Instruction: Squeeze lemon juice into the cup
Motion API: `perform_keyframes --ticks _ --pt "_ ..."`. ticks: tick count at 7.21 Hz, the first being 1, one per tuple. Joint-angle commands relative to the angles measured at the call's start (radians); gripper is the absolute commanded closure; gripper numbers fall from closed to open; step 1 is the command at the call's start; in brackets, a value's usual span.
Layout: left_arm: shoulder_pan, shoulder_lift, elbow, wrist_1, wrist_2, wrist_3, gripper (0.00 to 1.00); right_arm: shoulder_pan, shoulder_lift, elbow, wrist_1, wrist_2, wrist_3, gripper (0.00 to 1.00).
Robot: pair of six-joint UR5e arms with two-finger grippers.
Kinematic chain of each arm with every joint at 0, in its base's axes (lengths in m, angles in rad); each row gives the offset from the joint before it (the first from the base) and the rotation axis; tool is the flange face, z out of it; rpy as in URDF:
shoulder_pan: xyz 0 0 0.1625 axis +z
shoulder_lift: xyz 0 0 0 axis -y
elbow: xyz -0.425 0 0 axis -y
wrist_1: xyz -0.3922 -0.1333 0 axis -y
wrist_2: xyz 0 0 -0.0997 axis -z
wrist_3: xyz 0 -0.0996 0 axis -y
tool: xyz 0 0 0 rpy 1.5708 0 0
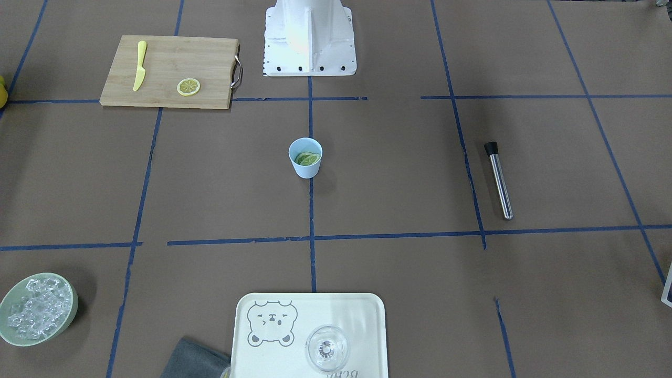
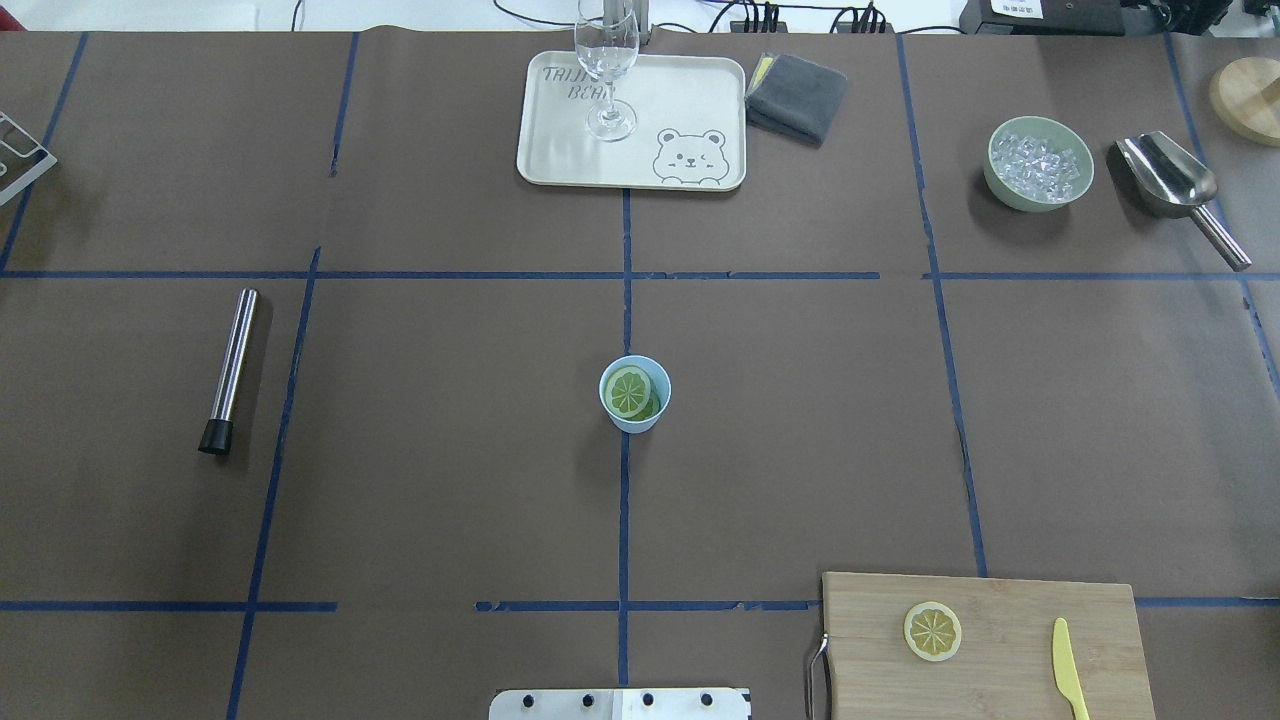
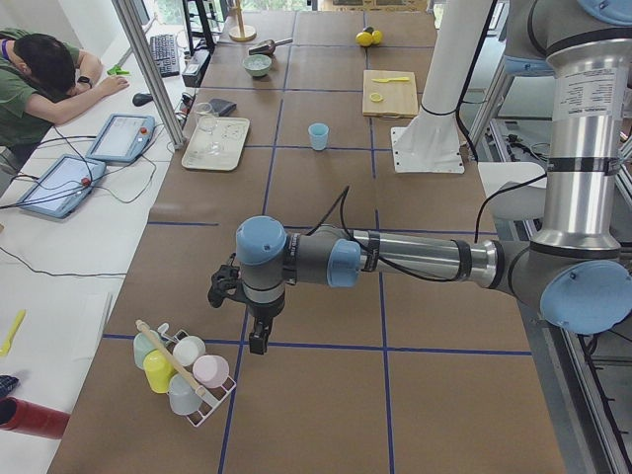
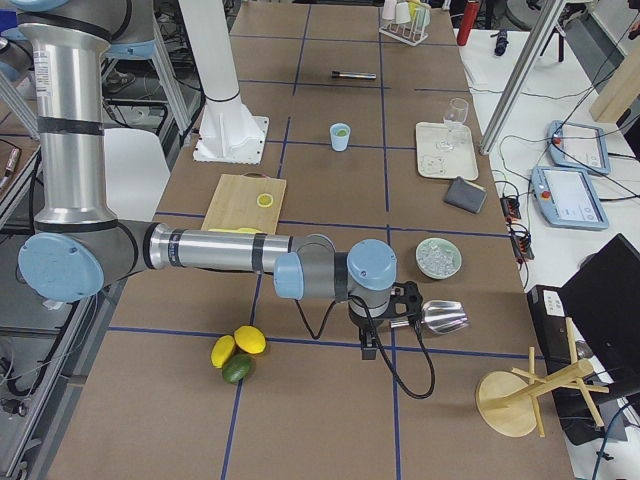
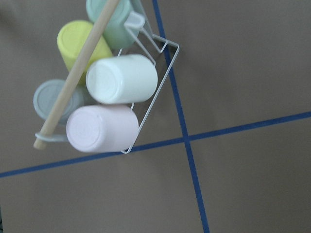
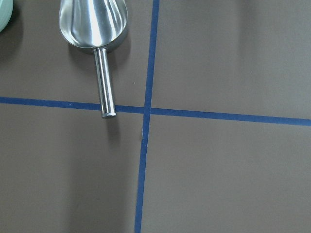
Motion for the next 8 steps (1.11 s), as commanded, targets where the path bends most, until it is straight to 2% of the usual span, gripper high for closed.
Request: perform_keyframes --ticks 1,2,3,8 --pt "-0.001 0.054 -0.033 -0.001 -0.09 -0.002 0.0 0.0 0.001 -0.001 0.001 0.002 0.0 0.0" --pt "-0.001 0.052 -0.035 0.0 -0.115 -0.002 0.0 0.0 0.001 -0.001 0.003 0.001 0.0 0.0" --pt "0.002 0.04 -0.015 -0.004 -0.113 0.002 0.0 0.0 0.0 -0.001 0.003 0.001 0.0 0.0" --pt "0.001 0.052 -0.046 -0.004 -0.11 0.002 0.0 0.0 -0.008 0.005 0.009 0.007 0.0 0.0"
